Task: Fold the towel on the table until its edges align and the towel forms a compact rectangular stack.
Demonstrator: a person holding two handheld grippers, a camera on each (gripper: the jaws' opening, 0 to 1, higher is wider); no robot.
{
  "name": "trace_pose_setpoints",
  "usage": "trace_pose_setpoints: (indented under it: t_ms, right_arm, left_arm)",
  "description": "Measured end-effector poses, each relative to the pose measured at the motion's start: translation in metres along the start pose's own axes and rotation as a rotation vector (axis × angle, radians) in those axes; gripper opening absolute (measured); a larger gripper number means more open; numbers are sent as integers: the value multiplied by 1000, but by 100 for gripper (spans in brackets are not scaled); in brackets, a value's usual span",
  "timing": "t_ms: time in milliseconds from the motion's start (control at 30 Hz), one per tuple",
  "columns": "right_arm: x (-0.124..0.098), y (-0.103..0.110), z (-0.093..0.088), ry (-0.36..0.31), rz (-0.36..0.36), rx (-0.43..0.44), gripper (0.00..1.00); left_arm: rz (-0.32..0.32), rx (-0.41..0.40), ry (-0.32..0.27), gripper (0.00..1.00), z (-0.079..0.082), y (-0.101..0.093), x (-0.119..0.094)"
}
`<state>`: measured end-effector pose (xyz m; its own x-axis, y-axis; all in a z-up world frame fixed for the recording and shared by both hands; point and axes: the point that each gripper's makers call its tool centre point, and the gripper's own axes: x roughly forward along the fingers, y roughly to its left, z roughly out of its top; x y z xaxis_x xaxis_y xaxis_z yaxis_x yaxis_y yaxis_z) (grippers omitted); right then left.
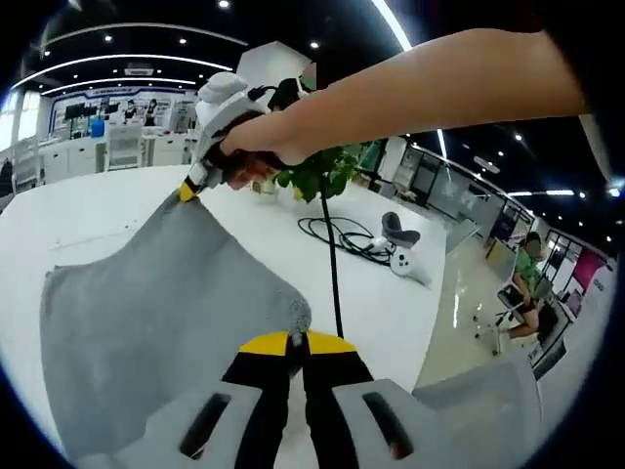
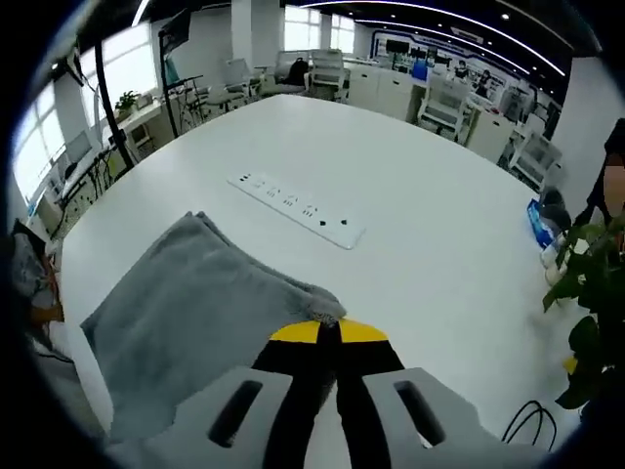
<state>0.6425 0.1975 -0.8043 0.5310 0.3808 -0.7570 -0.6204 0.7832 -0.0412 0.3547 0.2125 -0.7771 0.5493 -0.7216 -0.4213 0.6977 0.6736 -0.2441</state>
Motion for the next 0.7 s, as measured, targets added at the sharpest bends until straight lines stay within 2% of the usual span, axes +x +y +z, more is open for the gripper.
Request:
trace_pose_setpoints:
  t_ms: [233,333,533,700]
  right_arm:
    - [-7,12,19,-23,-5,42,1]
    - [-12,18,29,-37,8,93,1]
    - [-16,32,46,-46,14,95,1]
    - [-14,41,59,-54,20,95,1]
  left_arm:
    - [28,-44,-50,3,11,11,-20]
    - [41,-29,-62,3,15,13,-27]
    - [66,-16,-96,3,24,21,-48]
    - [82,-15,-113,3,28,33,-55]
